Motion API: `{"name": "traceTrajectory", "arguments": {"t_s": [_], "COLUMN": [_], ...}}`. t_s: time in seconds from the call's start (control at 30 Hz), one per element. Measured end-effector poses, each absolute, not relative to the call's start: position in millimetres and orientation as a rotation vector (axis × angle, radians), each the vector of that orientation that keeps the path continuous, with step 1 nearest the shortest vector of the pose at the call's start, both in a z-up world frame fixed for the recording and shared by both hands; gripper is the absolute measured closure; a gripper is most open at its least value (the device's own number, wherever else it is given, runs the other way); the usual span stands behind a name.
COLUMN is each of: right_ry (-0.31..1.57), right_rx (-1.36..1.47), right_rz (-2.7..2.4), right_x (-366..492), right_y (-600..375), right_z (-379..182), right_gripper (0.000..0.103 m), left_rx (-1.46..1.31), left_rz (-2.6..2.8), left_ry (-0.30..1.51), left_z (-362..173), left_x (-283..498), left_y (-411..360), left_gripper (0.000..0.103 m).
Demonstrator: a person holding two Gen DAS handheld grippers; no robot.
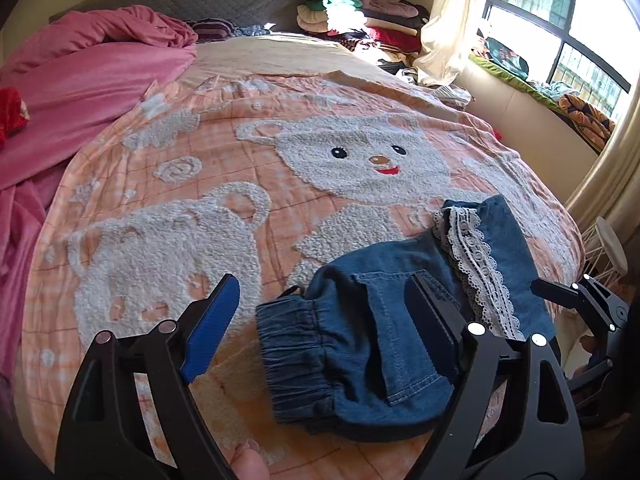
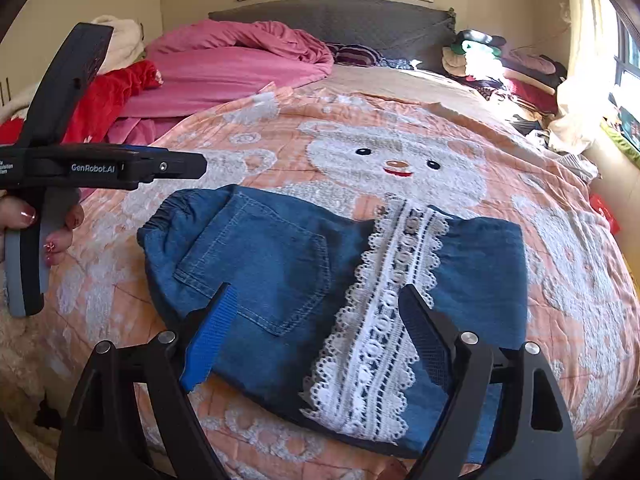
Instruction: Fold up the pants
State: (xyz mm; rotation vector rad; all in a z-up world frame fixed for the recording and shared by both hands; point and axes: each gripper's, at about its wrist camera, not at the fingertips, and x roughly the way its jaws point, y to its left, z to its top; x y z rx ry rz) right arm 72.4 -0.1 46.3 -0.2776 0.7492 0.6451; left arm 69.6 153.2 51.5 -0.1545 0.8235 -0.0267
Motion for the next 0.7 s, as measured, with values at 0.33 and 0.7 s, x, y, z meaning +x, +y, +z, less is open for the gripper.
{"name": "traceTrajectory", "arguments": {"t_s": [0.33, 0.7], "right_ry": [0.762, 0.793], "right_rx": [-0.389, -0.431], "right_rz": [0.763, 0.8], "right_x": [55.0, 45.5], "right_y": [59.8, 78.1], "right_z": [33.5, 13.7], "right_gripper": [0.021, 0.021], "left_rx": [-0.198, -0.221], "left_rz": [0.005, -0.07], "left_ry": [0.857, 0.94], "left_z": [41.0, 13.6], "left_x": [69.3, 85.4], "left_y": [183.8, 180.0], "left_gripper": [0.024, 0.024]}}
